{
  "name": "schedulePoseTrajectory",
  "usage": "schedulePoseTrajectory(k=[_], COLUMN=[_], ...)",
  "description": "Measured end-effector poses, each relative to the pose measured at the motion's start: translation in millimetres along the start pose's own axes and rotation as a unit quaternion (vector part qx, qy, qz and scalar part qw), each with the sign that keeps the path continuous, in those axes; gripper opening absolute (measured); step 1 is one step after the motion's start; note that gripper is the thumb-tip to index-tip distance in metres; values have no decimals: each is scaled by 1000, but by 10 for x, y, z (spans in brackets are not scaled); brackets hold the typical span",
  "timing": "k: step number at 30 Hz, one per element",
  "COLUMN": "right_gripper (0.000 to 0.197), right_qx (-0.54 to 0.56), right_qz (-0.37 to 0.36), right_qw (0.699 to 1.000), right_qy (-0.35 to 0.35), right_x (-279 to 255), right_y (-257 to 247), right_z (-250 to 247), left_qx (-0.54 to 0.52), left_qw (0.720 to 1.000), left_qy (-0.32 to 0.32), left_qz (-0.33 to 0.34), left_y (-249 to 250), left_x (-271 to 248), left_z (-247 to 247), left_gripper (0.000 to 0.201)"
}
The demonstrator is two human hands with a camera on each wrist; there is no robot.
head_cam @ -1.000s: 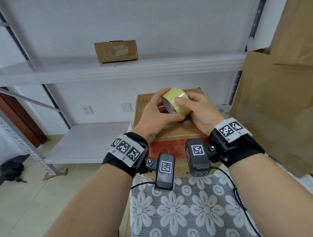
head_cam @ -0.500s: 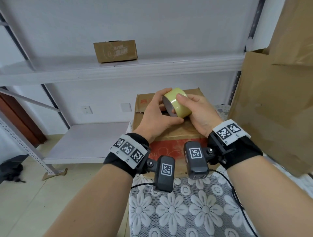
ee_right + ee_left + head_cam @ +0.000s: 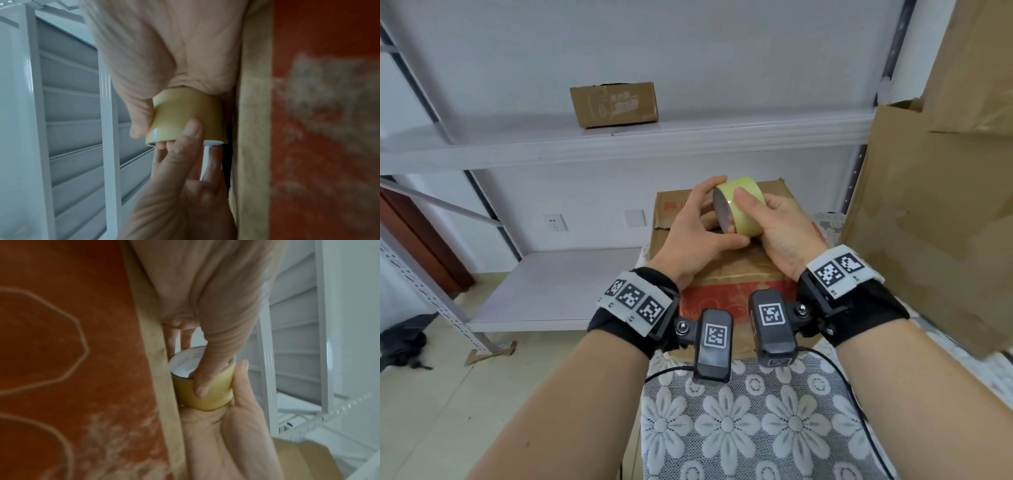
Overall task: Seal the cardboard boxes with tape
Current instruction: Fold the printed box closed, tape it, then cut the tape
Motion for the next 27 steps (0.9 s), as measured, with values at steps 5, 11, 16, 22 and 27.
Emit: schedulePoseTrajectory(k=[5, 11, 16, 22, 27], right_gripper=[15, 23, 23, 30, 32], right_qx=[55, 82, 113, 63, 57], right_qz=[3, 13, 42, 47, 50], right_qw=[997, 993, 991, 995, 997], right_qy=[-58, -88, -51, -54, -27], right_x=[-36, -70, -31, -44, -46], right_y=[-11, -40, -18, -23, -14], right_z=[26, 64, 57, 70, 50], left_qx=[-77, -92, -86, -80, -65], left_qw=[996, 995, 996, 996, 996], left_qy=[30, 27, 13, 29, 51], left_qz=[-30, -36, -26, -31, -35], left_y=[-68, -75, -64, -66, -51], left_x=[29, 35, 26, 33, 41], left_z=[-76, -84, -52, -64, -69], left_gripper=[82, 80, 80, 70, 60])
Point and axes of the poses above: each hand's wrist, its own x-axis towards the middle knuckle, its own z-axis out of the palm, y = z × x, the point moved 6 cm from there along x, towards the middle knuckle, and after that the axes turned 1 degree about -y, right-handed, at the moved point
